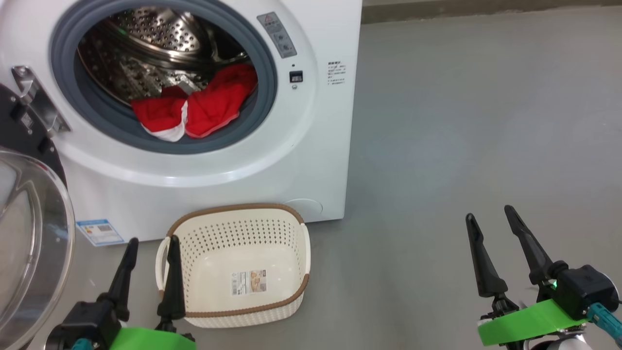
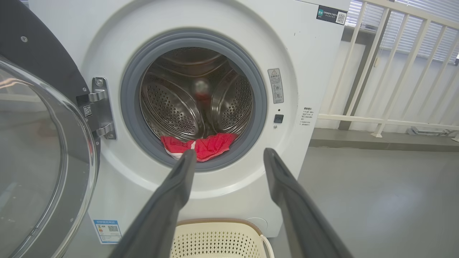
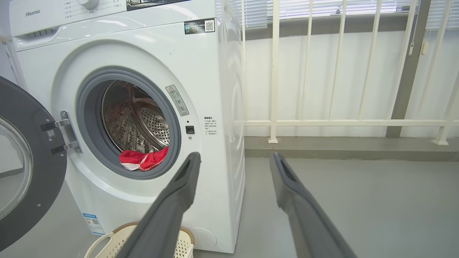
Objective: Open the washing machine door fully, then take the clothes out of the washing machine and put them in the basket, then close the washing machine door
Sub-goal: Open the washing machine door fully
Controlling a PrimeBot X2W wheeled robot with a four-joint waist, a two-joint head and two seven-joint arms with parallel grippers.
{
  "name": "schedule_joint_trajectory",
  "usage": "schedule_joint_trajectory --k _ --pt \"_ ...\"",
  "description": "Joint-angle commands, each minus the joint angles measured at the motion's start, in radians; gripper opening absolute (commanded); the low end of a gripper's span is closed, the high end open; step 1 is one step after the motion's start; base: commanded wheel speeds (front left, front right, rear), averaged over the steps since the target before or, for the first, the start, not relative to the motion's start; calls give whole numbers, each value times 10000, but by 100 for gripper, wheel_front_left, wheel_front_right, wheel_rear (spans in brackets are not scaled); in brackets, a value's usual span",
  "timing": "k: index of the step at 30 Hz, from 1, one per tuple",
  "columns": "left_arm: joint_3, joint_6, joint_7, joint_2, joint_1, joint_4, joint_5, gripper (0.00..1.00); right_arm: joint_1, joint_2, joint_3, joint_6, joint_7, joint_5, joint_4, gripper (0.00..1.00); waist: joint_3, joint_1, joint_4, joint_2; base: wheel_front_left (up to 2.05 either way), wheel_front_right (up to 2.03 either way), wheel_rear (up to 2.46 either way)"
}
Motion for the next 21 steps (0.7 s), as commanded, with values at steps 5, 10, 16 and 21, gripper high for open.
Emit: schedule_joint_trajectory --k 5,10,16,21 --pt "440 271 -133 200 168 -41 157 100 153 -33 9 63 -125 78 -277 100 -333 0 -222 0 0 0 0" --pt "425 329 -139 249 410 74 179 100 255 -33 -71 63 -139 85 -290 100 -421 0 -312 0 0 0 0" --pt "438 324 -157 199 659 260 71 100 351 -33 -104 63 -147 54 -264 100 -543 0 -365 0 0 0 0" --pt "419 311 -172 171 725 374 49 100 401 -33 -127 63 -149 19 -317 100 -627 0 -291 0 0 0 0"
